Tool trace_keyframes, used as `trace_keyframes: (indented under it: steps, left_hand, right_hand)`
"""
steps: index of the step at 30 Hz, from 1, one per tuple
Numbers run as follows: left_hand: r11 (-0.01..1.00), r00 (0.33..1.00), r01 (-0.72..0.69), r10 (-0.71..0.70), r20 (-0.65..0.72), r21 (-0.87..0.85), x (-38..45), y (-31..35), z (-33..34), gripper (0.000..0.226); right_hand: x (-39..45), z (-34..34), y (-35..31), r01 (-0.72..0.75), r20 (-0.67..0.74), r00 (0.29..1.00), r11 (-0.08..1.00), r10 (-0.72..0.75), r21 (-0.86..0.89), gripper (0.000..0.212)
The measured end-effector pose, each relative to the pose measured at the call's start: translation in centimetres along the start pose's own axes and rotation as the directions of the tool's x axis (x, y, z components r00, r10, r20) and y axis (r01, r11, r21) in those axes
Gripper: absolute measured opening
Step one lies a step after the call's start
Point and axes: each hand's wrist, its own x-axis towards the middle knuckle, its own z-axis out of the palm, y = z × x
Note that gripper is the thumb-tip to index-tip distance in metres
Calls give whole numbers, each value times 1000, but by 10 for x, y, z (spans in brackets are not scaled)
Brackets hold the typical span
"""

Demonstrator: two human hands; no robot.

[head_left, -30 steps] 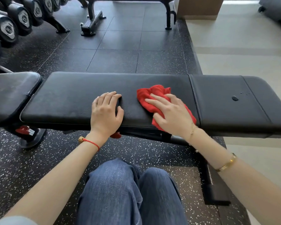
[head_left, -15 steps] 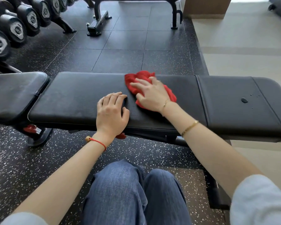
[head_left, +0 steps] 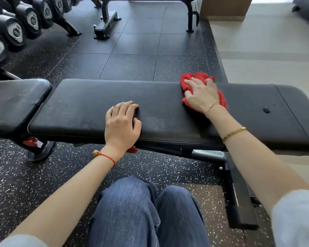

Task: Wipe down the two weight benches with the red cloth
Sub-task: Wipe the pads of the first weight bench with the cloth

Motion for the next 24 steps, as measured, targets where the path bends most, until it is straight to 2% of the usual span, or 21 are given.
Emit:
trace_keyframes:
  steps: [2,5,8,11,13,17,19,21,24]
  left_hand:
    - [1000,1000,0,0,-7,-1,-1,0,0,42]
    - [1000,1000,4,-4,-10,9,0,-1,0,43]
    - [1000,1000,-4,4,5,10,1,-1,-2,46]
    - [1000,1000,-3,3,11,-5,0,-2,-3,45]
    - [1000,1000,-2,2,13,-14,0,-2,-2,43]
    - [1000,1000,1,0,11,-26,-2,-2,-2,41]
    - [1000,1000,5,-5,10,-24,-2,-1,-2,42]
    - [1000,1000,7,-7,6,-25,-2,0,-2,42]
    - [1000,1000,6,-6,4,-25,-2,0,-3,42]
  right_hand:
    - [-10,5,-28,104,2,995,995,-104,-10,50]
    - [-52,15,-66,338,8,941,941,-338,12,52]
    - [-95,16,-79,435,3,900,898,-436,68,56]
    - [-114,14,-59,454,-24,891,889,-454,58,58]
    - [-111,10,-39,413,-47,911,908,-411,64,57]
    - [-68,4,-8,186,-74,980,982,-183,41,51]
    - [-52,4,-11,106,-69,992,994,-104,32,49]
    - [-50,7,-20,116,-71,991,993,-115,20,49]
    - [-66,7,-31,217,-52,975,976,-215,32,50]
